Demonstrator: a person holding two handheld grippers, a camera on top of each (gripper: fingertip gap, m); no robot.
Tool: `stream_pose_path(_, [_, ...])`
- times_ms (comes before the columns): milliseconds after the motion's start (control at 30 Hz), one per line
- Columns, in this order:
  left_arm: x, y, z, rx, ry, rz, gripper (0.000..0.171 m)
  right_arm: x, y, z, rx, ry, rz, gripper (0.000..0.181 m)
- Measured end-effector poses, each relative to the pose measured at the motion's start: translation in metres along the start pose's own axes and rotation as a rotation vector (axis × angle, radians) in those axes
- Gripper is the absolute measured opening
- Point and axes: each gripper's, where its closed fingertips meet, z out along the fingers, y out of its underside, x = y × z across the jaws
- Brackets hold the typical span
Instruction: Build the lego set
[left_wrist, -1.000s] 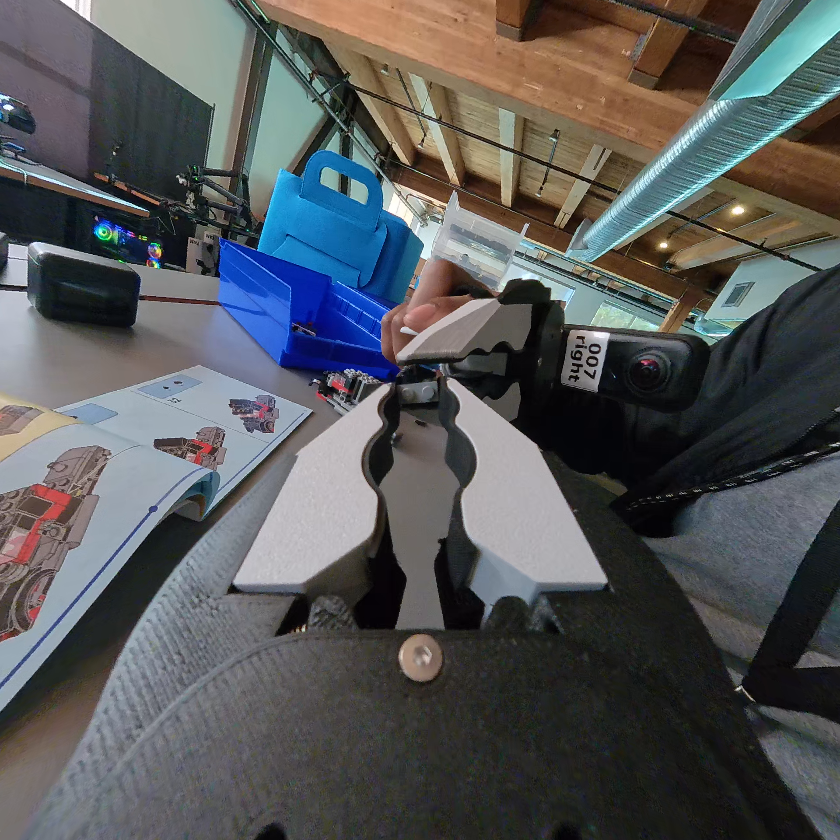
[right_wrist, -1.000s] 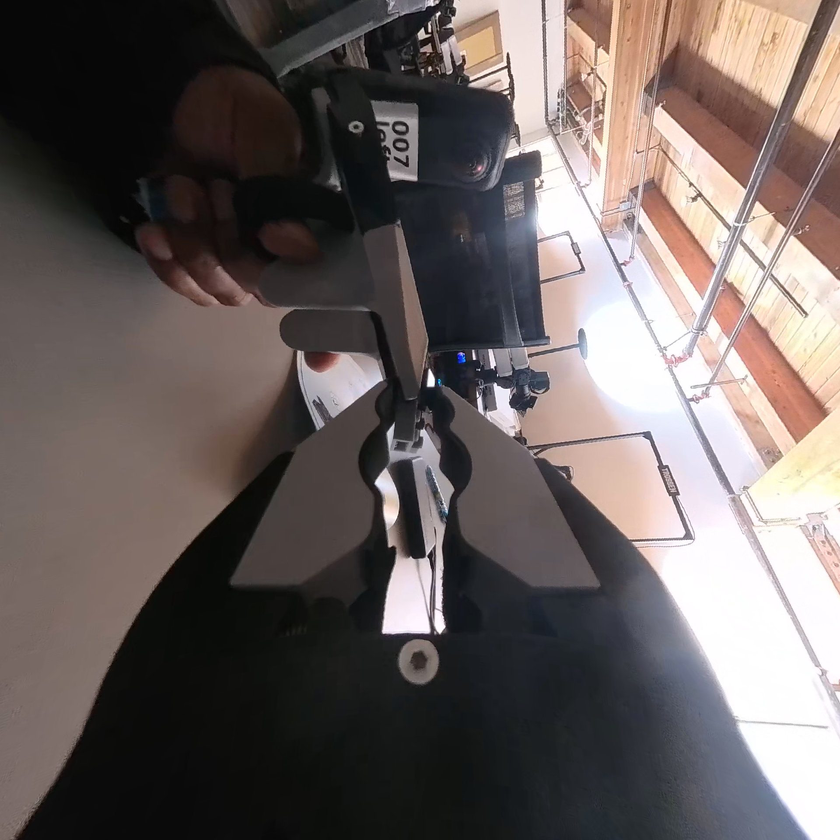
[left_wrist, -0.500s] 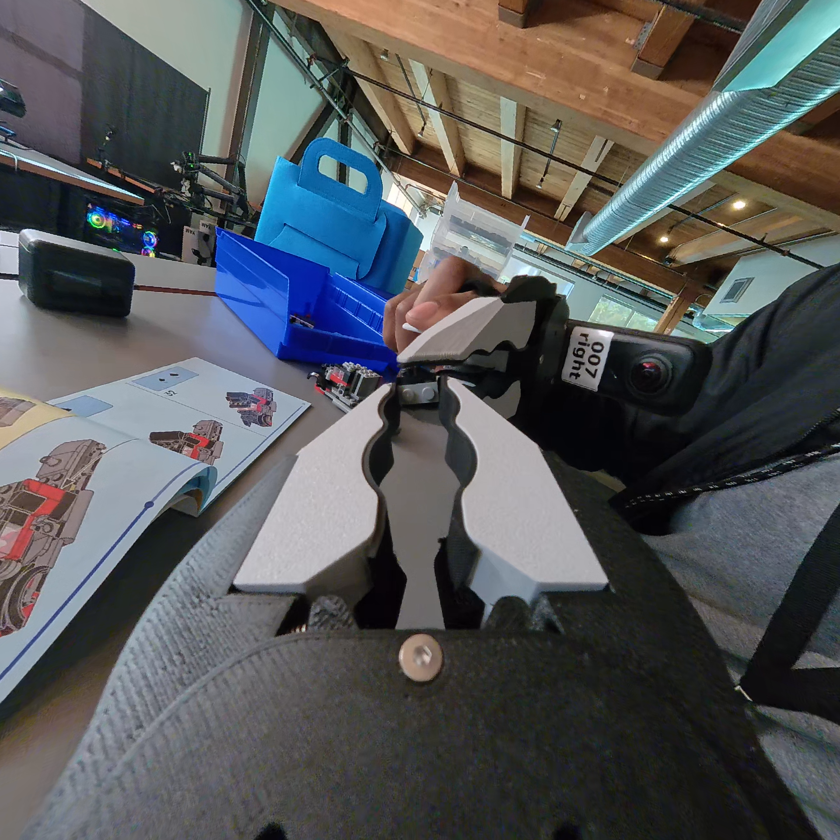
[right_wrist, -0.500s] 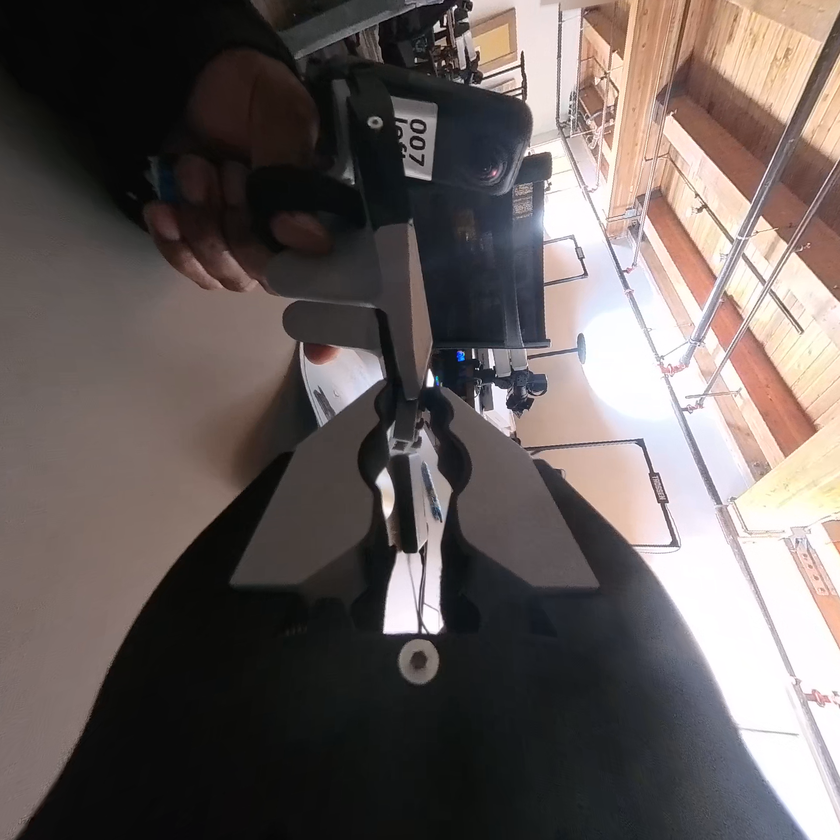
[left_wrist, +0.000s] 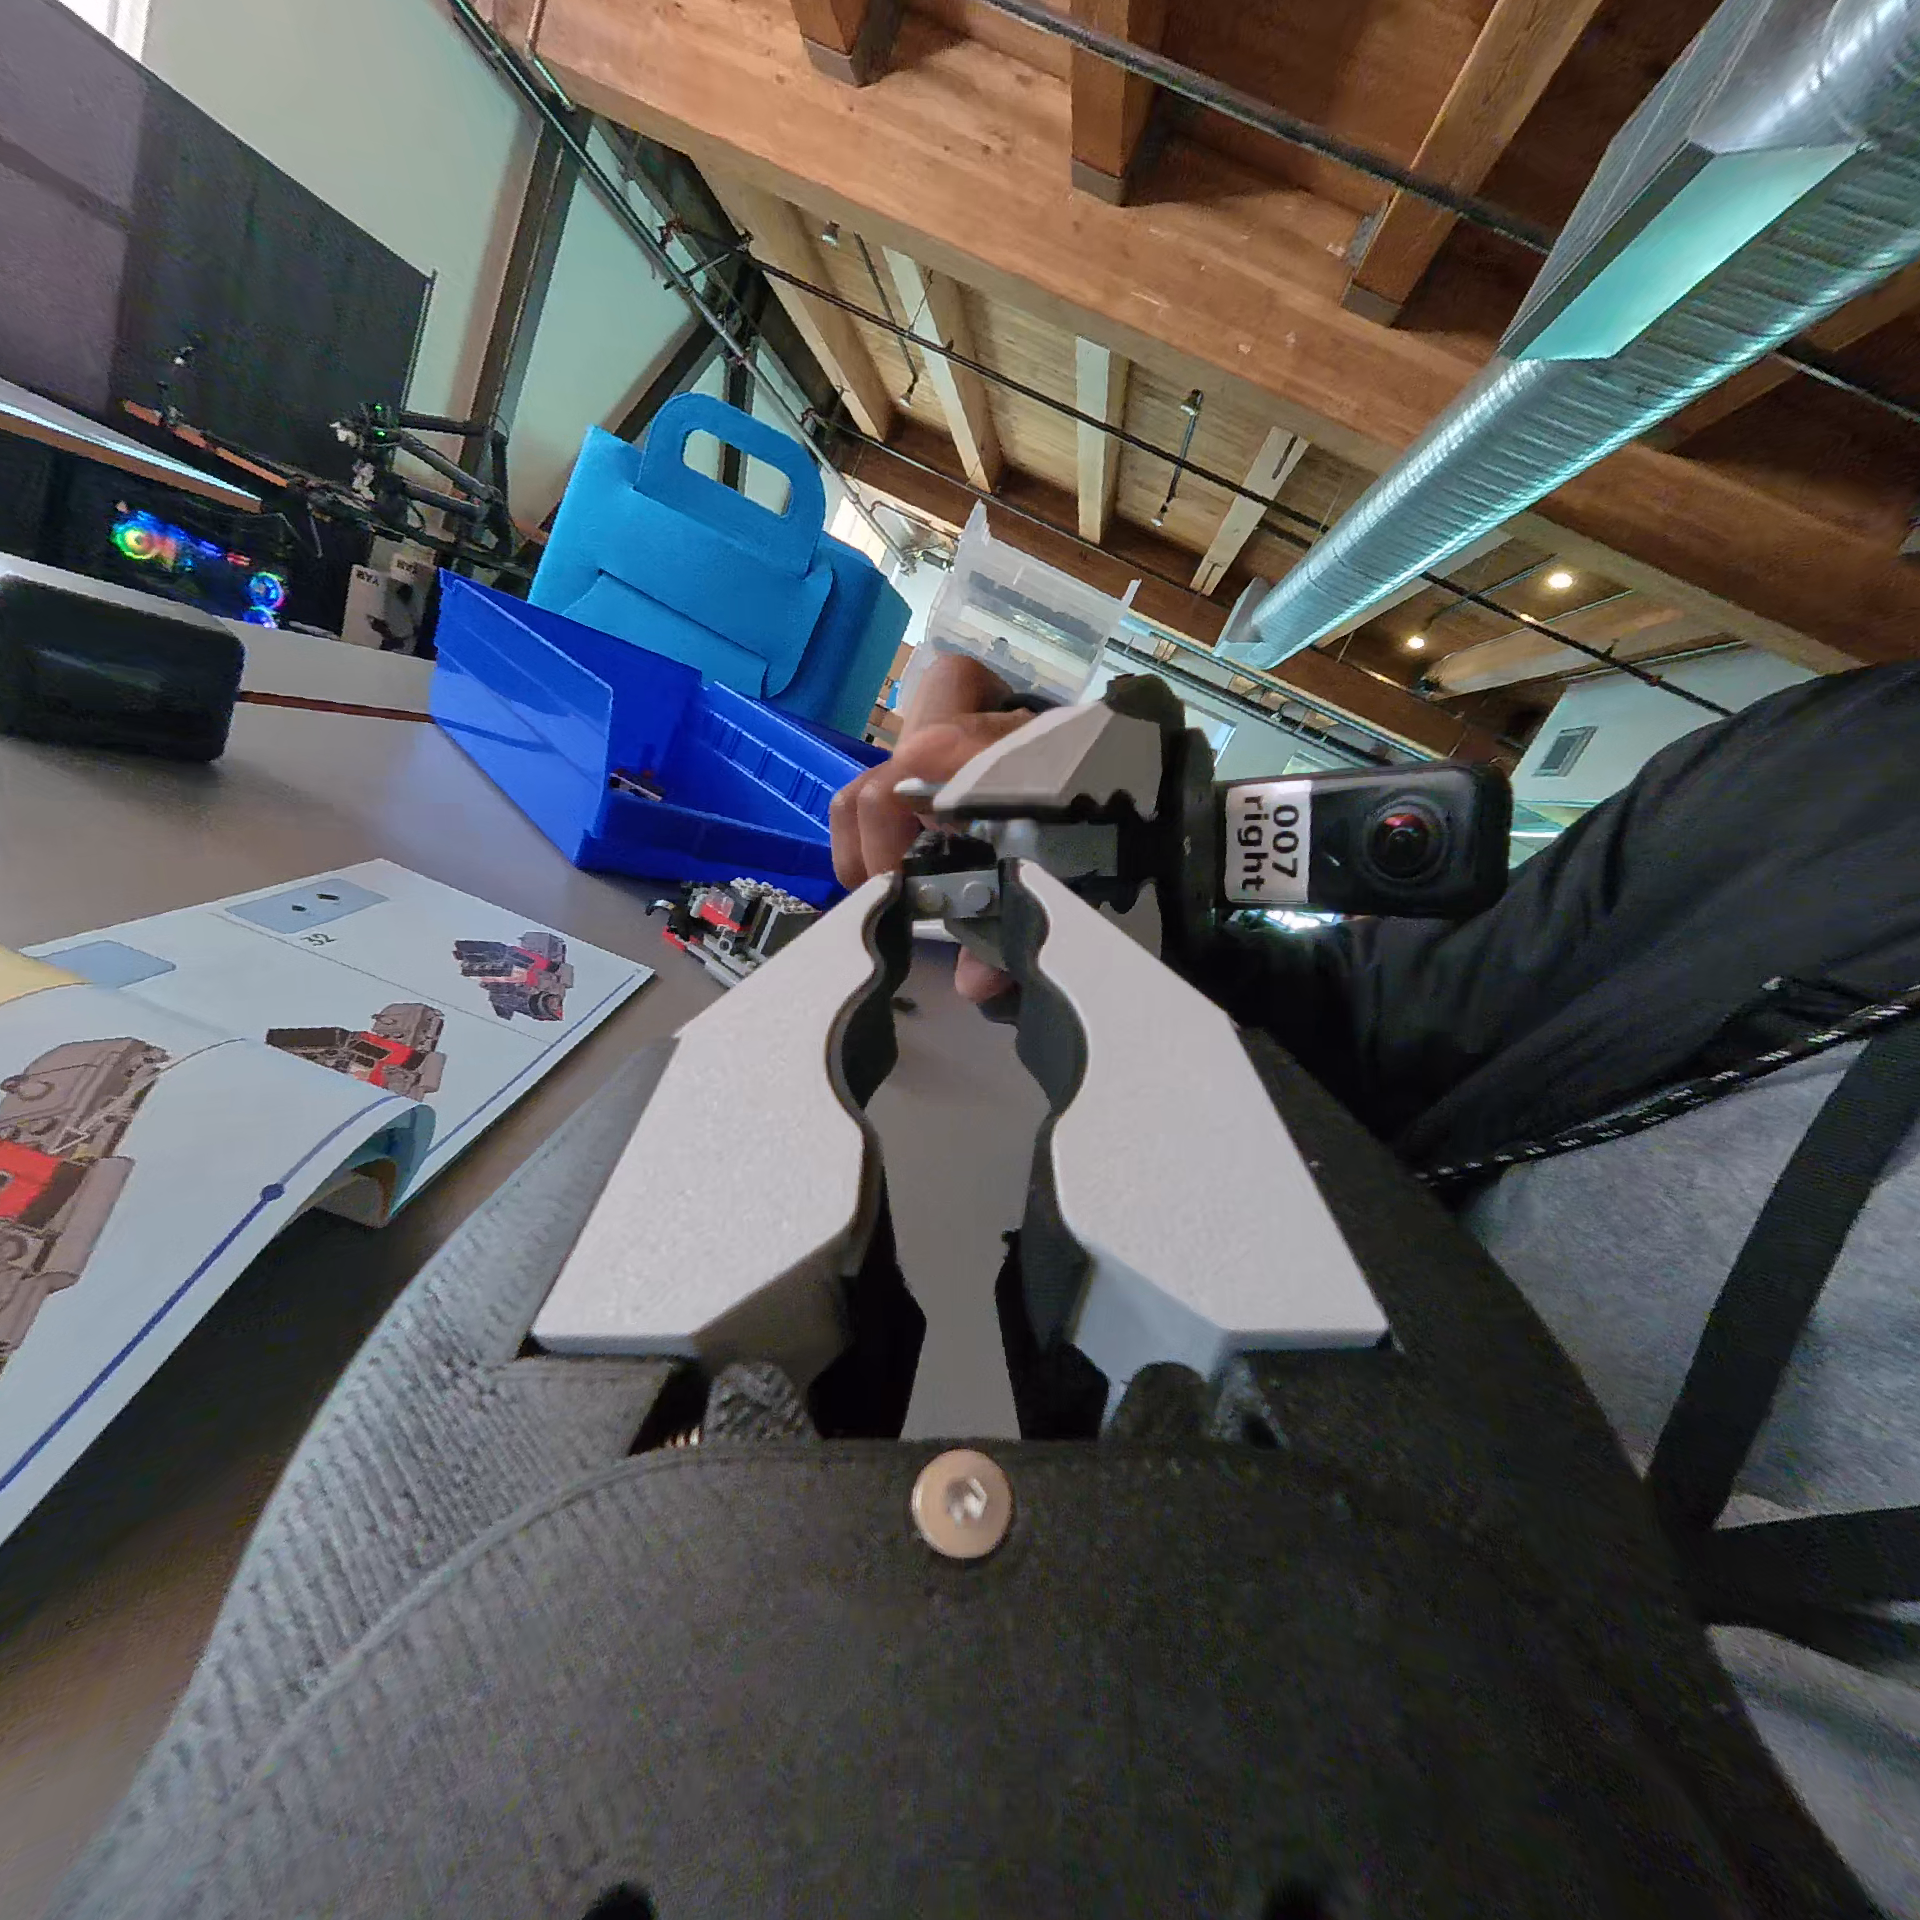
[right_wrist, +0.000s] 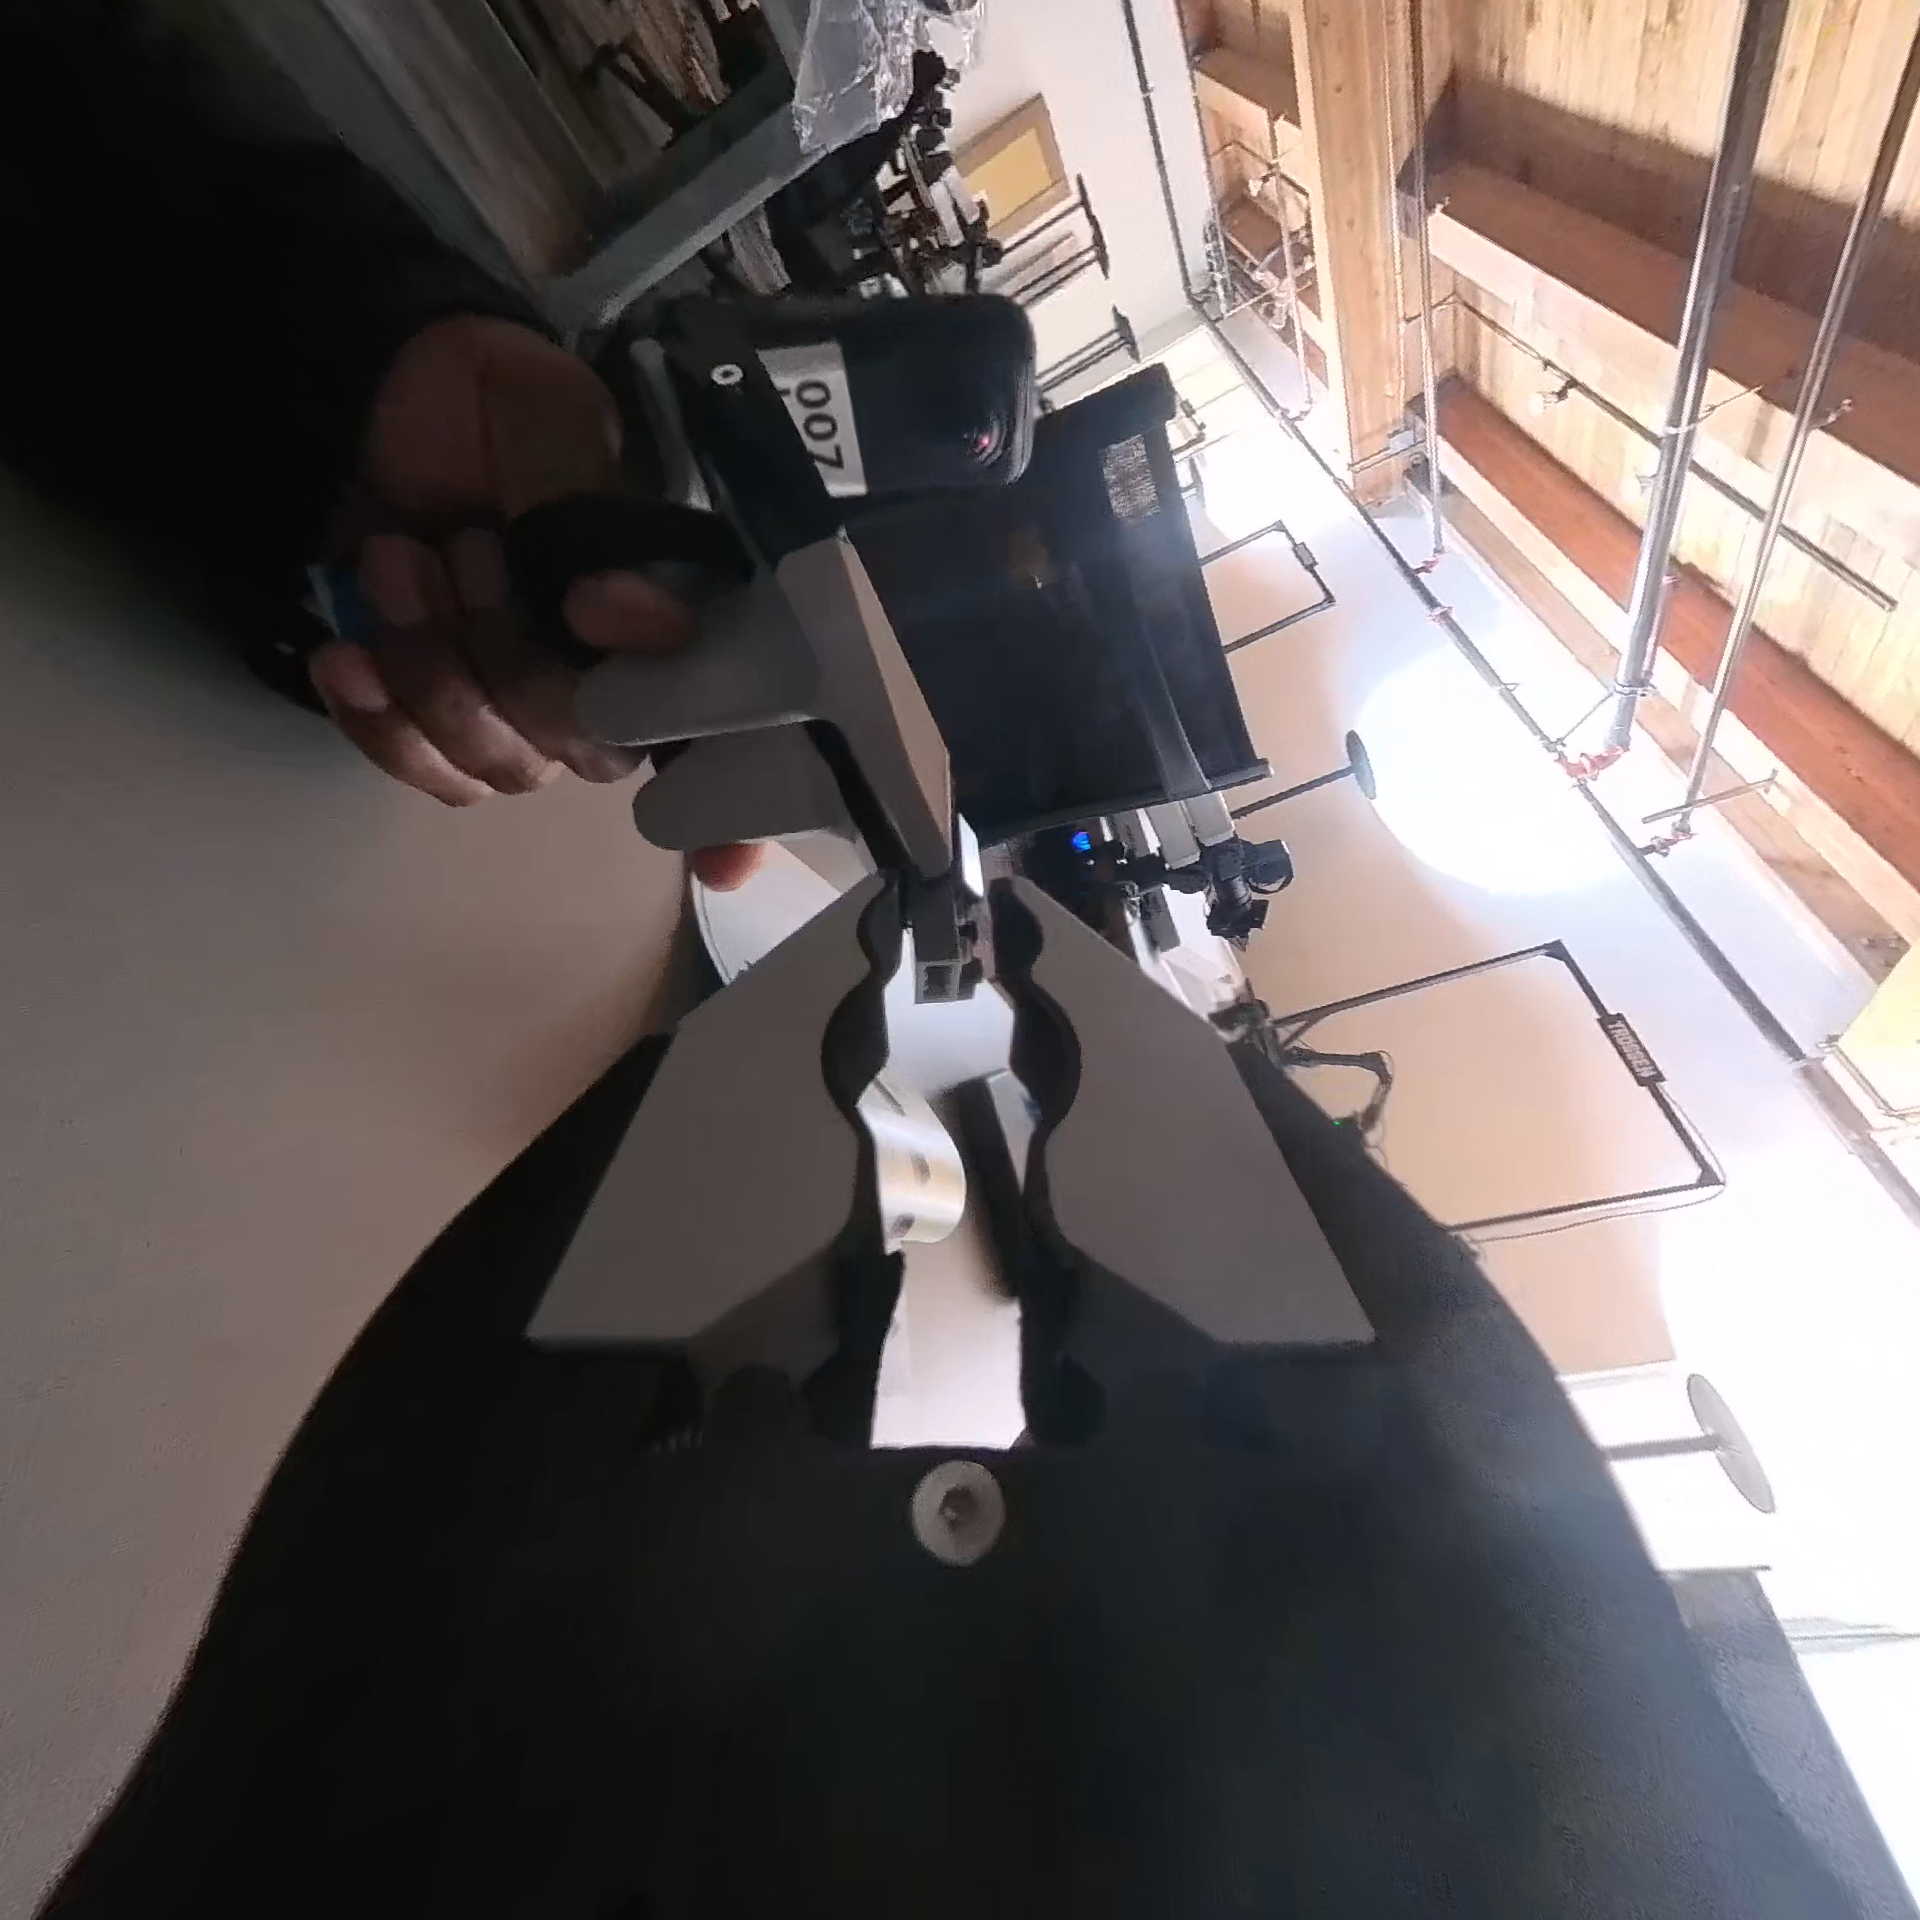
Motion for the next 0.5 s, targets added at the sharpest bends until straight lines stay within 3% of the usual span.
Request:
stream_pose_path(233, [0.000, 0.004, -0.001, -0.020, -0.020, 0.031, 0.025, 0.000, 0.004, -0.007, -0.012, -0.089, 0.136, 0.015])
stream_pose_path(500, [0.003, -0.002, -0.007, -0.010, -0.099, 0.272, 0.030, -0.003, 0.007, -0.018, -0.046, -0.240, 0.379, 0.015])
